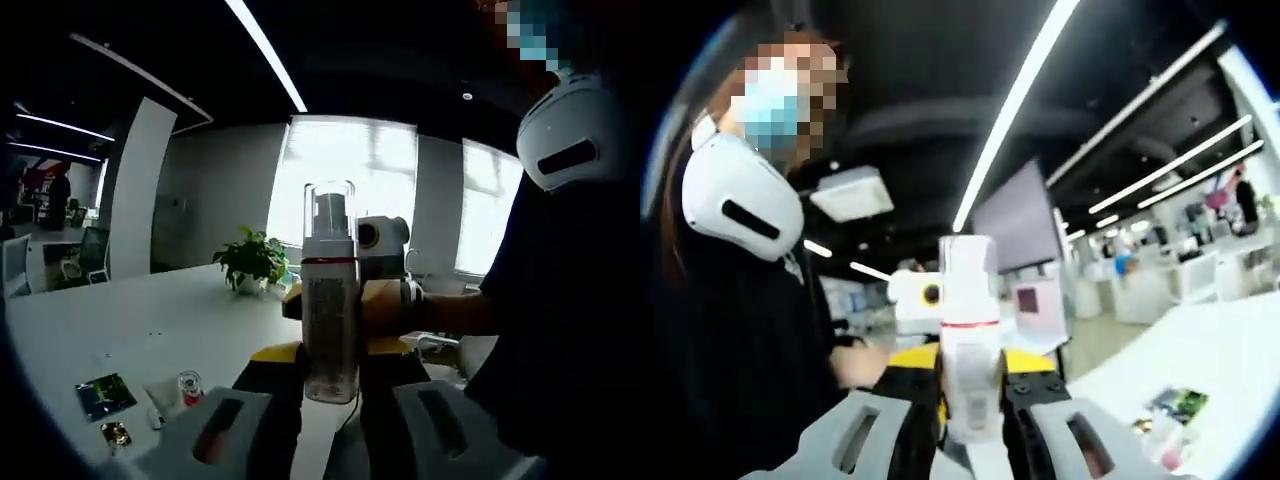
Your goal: Arrange the skincare products in the storage area until every visible bottle or jar stands upright without overlapping.
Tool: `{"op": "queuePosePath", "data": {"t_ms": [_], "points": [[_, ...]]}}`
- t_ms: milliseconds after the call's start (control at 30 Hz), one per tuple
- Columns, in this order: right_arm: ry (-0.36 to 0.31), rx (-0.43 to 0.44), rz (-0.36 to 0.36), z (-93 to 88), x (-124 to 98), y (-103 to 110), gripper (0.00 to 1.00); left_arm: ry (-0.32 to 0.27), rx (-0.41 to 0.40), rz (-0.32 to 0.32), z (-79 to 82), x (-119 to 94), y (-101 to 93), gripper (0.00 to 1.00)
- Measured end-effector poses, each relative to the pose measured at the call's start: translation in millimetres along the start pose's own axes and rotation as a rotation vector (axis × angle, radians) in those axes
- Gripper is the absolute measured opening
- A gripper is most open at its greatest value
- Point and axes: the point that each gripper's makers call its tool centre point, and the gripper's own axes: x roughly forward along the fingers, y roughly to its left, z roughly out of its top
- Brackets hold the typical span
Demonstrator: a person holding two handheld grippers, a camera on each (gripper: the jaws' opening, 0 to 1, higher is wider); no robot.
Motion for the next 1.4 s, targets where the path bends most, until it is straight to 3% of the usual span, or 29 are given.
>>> {"op": "queuePosePath", "data": {"t_ms": [200,700,800,867,967,1167,1267,1400], "points": [[0.017,-0.030,-0.001,5.0,-4,-1,0.16,0.040,0.000,0.012,-9.9,-3,-1.3,0.23],[0.032,-0.085,0.020,-3.5,-5,9,0.12,0.044,-0.032,0.028,-17.4,-9,-10.8,0.25],[0.040,-0.097,0.007,-9.0,-5,7,0.12,0.088,-0.033,0.066,-28.4,-12,-7.9,0.26],[0.036,-0.067,0.000,-12.9,-7,2,0.12,0.182,-0.045,0.114,-51.2,-16,-4.7,0.32],[0.033,-0.060,-0.017,-20.2,-11,-4,0.12,0.274,-0.025,0.184,-80.1,-21,-3.8,0.49],[0.049,-0.066,-0.056,-39.2,-17,-20,0.12,0.375,-0.157,0.354,-126.6,-53,12.9,0.88],[0.049,-0.053,-0.064,-45.8,-20,-25,0.12,0.371,-0.162,0.395,-133.1,-64,20.1,0.98],[0.053,-0.051,-0.073,-52.6,-21,-30,0.12,0.376,-0.170,0.428,-138.4,-79,24.6,0.99]]}}
